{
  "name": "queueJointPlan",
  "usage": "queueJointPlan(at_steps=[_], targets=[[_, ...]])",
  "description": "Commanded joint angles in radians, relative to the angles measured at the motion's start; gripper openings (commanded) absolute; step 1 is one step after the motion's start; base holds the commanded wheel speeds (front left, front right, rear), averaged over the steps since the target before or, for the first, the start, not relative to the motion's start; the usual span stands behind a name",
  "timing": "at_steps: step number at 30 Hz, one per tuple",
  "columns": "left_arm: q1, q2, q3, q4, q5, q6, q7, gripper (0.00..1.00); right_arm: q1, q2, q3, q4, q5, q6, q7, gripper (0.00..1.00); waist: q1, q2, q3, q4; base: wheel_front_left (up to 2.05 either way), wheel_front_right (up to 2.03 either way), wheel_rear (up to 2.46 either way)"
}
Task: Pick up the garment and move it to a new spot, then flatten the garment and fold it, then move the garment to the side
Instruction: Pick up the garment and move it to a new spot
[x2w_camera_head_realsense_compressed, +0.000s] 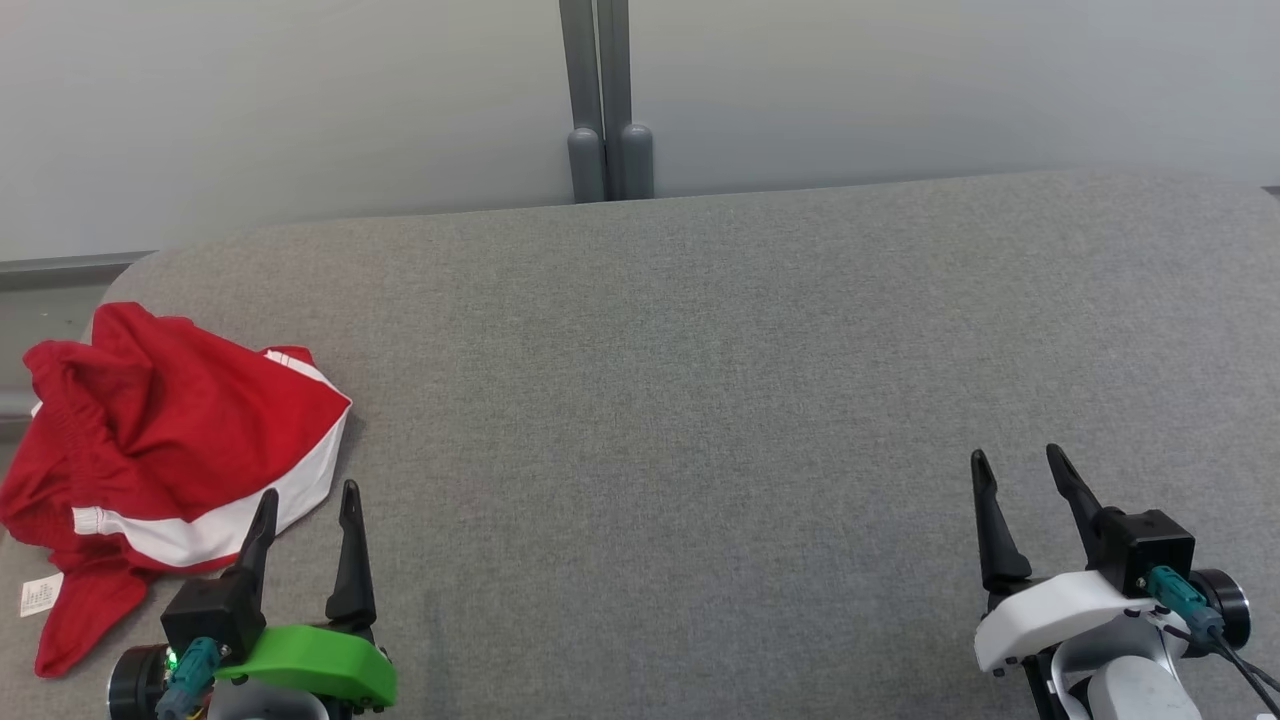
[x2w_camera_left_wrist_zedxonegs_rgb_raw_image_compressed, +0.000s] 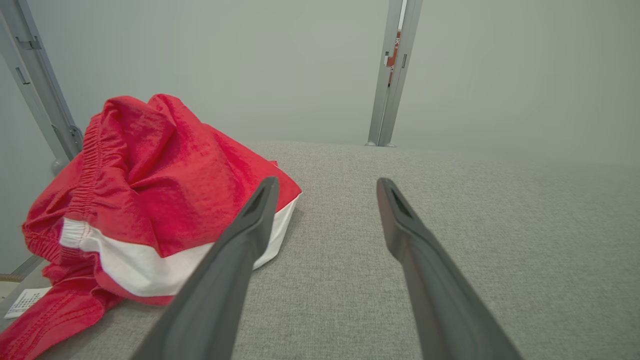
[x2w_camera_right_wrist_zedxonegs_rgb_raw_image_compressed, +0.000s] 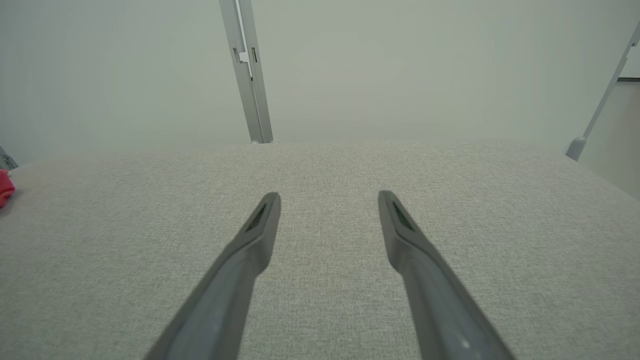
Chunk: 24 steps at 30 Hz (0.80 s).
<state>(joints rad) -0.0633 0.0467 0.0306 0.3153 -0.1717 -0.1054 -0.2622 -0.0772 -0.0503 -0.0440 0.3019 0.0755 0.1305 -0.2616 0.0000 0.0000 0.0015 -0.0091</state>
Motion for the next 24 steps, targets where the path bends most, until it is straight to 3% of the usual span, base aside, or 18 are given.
queueJointPlan(at_steps=[1, 11, 24], targets=[[-0.004, 0.007, 0.003, 0.001, 0.006, 0.004, -0.004, 1.0, -0.008, -0.001, -0.003, 0.004, 0.0, 0.001, -0.005, 1.0, 0.0, 0.0, 0.0, 0.0, 0.0, 0.0, 0.0], [-0.015, 0.007, 0.005, 0.001, -0.011, 0.008, -0.004, 1.0, 0.007, -0.001, -0.005, -0.001, 0.018, 0.001, -0.005, 1.0, 0.0, 0.0, 0.004, 0.025, 0.0, 0.0, 0.0], [0.0, 0.006, 0.026, 0.011, 0.011, 0.016, -0.004, 1.0, -0.009, -0.001, 0.052, 0.006, 0.022, 0.0, -0.004, 1.0, 0.0, 0.0, 0.033, 0.251, 0.0, 0.0, 0.0]])
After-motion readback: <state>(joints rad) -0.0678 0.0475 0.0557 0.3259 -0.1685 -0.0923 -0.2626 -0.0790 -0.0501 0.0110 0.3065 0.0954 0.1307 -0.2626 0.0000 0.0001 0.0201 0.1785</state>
